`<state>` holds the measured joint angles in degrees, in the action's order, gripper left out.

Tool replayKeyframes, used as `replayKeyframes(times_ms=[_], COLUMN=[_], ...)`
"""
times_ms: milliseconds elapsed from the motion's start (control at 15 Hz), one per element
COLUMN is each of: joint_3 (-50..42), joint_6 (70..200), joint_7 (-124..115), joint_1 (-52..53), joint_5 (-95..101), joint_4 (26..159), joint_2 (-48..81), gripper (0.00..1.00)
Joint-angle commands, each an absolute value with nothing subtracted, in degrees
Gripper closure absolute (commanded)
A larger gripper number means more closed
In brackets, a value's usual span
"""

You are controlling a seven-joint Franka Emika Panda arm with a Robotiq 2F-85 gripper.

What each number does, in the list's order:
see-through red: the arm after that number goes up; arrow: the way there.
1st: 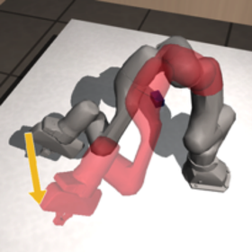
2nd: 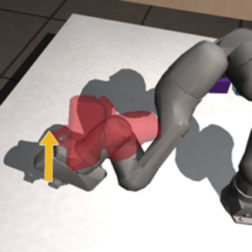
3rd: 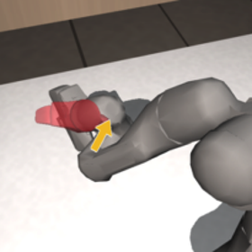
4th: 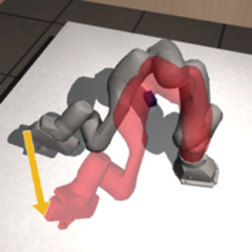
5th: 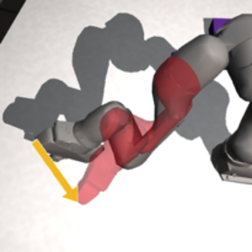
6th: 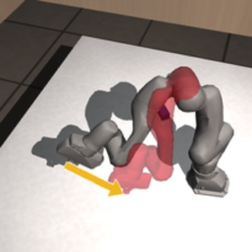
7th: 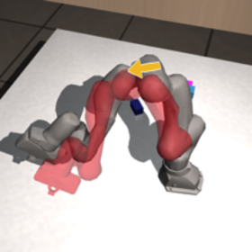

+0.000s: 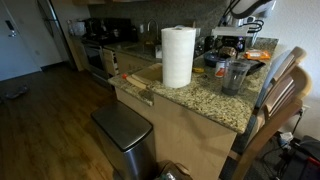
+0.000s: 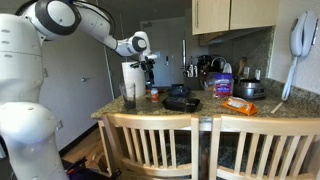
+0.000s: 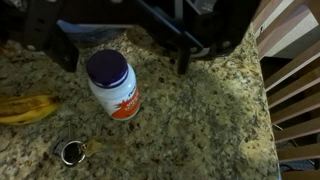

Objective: Put the white bottle in the bowl, remove the white bottle from the bowl and put it on the countertop

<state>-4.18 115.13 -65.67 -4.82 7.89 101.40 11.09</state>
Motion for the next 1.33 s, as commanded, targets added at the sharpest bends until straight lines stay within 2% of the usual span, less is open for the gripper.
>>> replayKeyframes(times_ms=[0, 133, 200, 667, 1267], joint_3=[-5.1, -4.9, -5.2, -5.3, -6.2], joint_6=[111.2, 106.3, 111.1, 107.0, 109.7], joint_7=[-66.4, -66.1, -65.9, -65.9, -69.6], joint_1=[-3.2, -2.7, -2.8, -1.9, -2.3], joint_5=[9.0, 8.6, 8.3, 8.2, 5.1], joint_4=[97.6, 95.0, 99.0, 94.9, 93.6], joint_2=[15.3, 19.6, 13.9, 17.9, 15.8], gripper=[0.0, 0.0, 0.0, 0.0, 0.0])
